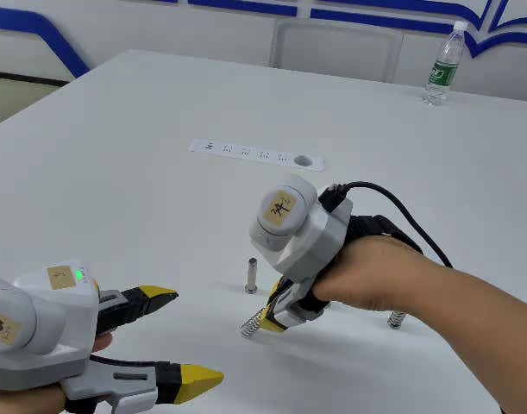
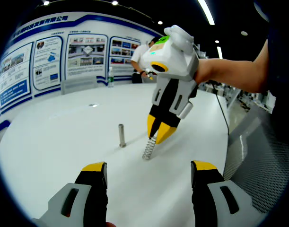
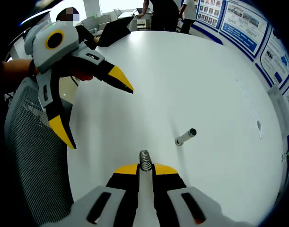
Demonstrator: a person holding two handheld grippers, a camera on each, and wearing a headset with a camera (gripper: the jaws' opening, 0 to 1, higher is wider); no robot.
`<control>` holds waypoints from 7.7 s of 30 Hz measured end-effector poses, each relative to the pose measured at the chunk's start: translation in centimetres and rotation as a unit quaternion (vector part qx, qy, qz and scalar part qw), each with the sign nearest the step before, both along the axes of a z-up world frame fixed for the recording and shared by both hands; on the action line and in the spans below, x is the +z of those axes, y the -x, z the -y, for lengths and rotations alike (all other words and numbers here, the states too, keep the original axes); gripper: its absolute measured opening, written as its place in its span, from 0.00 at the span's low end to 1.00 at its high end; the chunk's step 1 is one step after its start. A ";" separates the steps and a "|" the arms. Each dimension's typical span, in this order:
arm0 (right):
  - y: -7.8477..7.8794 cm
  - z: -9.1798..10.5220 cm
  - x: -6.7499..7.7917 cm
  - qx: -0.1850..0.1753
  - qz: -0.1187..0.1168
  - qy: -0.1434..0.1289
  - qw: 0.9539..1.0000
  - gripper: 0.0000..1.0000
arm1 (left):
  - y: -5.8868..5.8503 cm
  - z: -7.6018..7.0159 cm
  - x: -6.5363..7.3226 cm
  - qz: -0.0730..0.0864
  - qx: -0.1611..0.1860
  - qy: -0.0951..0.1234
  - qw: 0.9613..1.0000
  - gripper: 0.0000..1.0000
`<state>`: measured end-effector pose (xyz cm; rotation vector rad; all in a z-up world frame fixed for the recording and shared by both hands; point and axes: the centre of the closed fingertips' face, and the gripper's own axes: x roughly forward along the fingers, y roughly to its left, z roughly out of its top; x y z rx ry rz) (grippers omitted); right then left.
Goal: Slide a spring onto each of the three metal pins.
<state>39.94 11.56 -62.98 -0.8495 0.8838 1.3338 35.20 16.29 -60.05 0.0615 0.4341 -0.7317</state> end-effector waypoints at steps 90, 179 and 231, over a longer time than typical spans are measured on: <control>-5.6 -2.9 5.6 0.053 0.010 0.074 0.996 0.11 | -0.6 -0.2 -0.3 0.000 0.009 0.015 1.000 0.73; -5.2 -2.3 1.5 0.032 -0.008 0.074 0.997 0.23 | -0.8 0.1 -0.3 -0.003 0.001 0.010 1.000 0.74; -4.3 14.4 4.0 -0.165 0.078 -0.239 0.954 0.70 | -1.8 0.9 1.5 0.015 -0.003 0.009 1.000 0.78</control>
